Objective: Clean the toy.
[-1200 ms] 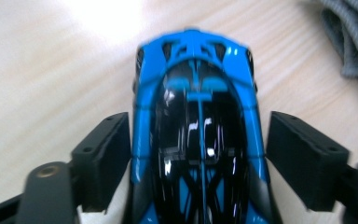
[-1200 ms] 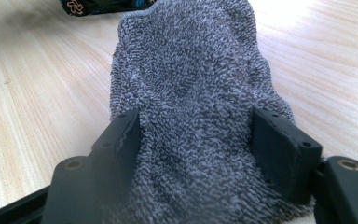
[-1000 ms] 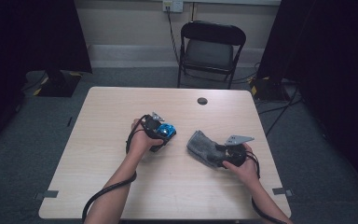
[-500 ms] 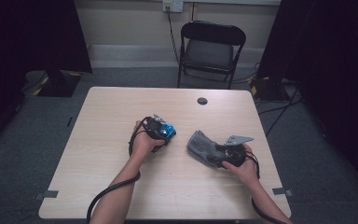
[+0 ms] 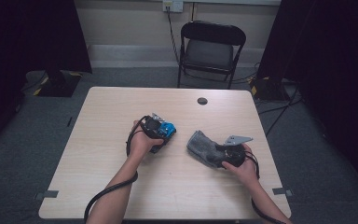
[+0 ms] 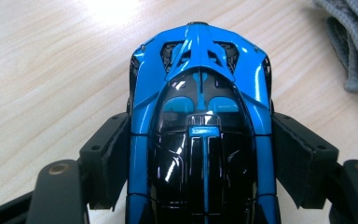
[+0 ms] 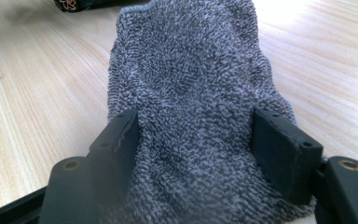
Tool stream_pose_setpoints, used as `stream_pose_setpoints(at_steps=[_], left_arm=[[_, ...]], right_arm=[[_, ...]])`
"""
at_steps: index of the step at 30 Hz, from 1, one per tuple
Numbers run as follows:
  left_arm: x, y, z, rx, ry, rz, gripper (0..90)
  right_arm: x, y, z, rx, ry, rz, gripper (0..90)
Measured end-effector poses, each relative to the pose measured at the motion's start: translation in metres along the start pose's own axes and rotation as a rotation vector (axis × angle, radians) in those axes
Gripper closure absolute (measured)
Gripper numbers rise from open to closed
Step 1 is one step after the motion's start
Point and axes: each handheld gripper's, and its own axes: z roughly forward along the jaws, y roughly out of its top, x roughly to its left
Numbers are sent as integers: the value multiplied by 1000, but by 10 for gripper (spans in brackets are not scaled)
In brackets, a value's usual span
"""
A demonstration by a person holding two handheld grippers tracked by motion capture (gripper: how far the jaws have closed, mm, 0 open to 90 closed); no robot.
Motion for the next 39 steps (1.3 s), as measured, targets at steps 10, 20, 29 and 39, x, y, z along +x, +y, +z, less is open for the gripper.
stream_pose_setpoints(at_steps=[10,20,29,39], left_arm=[[-2,-1,7,7,14,20,265],[-1,-7,8,-32,-4,7,237],[-2,-8,5,-3,6,29,201],[3,-13,2,-9,-12,0,189]], right_arm=[[1,0,0,4,-4,-7,317],[0,0,0,3,-3,-8,315],[1,0,0,4,-3,-7,315],[0,0,0,4,-1,-7,316]])
